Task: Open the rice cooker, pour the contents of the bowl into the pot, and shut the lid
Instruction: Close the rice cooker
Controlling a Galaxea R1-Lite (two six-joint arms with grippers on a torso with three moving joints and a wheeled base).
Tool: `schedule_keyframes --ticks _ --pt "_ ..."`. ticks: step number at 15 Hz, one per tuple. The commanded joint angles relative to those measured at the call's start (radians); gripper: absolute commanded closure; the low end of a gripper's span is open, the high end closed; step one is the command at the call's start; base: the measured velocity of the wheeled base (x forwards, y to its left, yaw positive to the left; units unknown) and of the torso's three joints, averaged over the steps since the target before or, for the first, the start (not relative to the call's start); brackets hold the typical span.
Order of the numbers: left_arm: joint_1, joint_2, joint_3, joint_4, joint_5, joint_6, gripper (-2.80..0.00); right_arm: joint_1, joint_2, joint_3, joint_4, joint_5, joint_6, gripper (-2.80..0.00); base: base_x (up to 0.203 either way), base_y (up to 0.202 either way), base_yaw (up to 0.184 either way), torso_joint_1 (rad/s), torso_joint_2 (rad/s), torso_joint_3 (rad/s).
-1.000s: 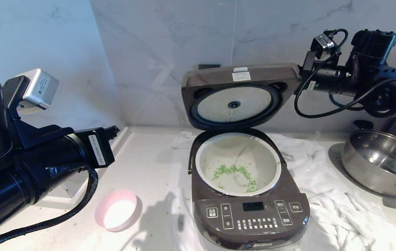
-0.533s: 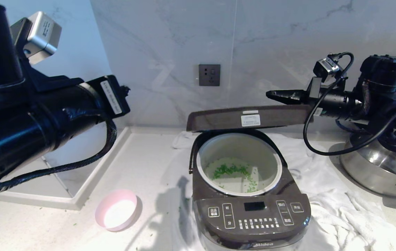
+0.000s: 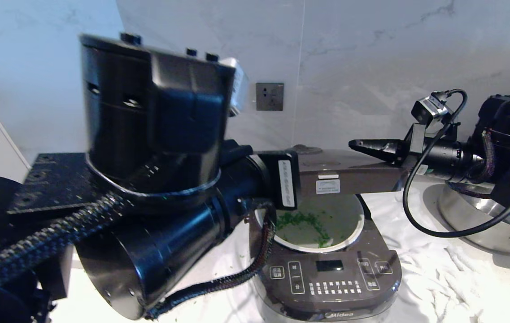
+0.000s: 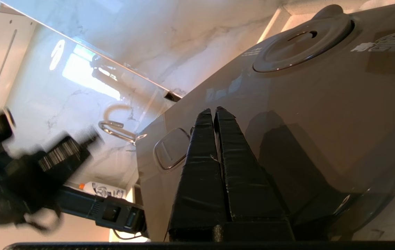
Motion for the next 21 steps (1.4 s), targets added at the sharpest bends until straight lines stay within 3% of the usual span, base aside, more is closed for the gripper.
schedule_keyframes --ticks 1,3,9,14,17,21 --pt "-0.049 0.066 0.008 -0.002 0.005 0.0 0.0 0.0 -0.008 0.01 -0.006 0.005 0.005 0.0 0.0 0.0 0.0 0.0 0.0 0.0" --pt "-0.059 0.108 0.002 -0.007 0.012 0.004 0.0 0.005 -0.009 0.028 -0.006 0.006 0.004 0.0 0.0 0.0 0.0 0.0 0.0 0.0" --pt "0.022 0.171 -0.111 -0.008 0.071 0.002 0.0 0.035 -0.016 0.11 -0.045 0.005 -0.001 0.0 0.0 0.0 0.0 0.0 0.0 0.0" --pt "0.016 0.165 0.099 -0.015 0.087 0.015 0.0 0.039 -0.028 0.138 -0.062 0.005 -0.001 0.0 0.0 0.0 0.0 0.0 0.0 0.0" --pt "0.044 0.17 0.115 -0.094 0.085 0.02 0.0 0.052 -0.03 0.166 -0.064 0.005 -0.002 0.0 0.0 0.0 0.0 0.0 0.0 0.0" --pt "0.041 0.186 0.146 -0.097 0.089 0.015 0.0 0.056 -0.024 0.253 -0.121 0.005 -0.006 0.0 0.0 0.0 0.0 0.0 0.0 0.0"
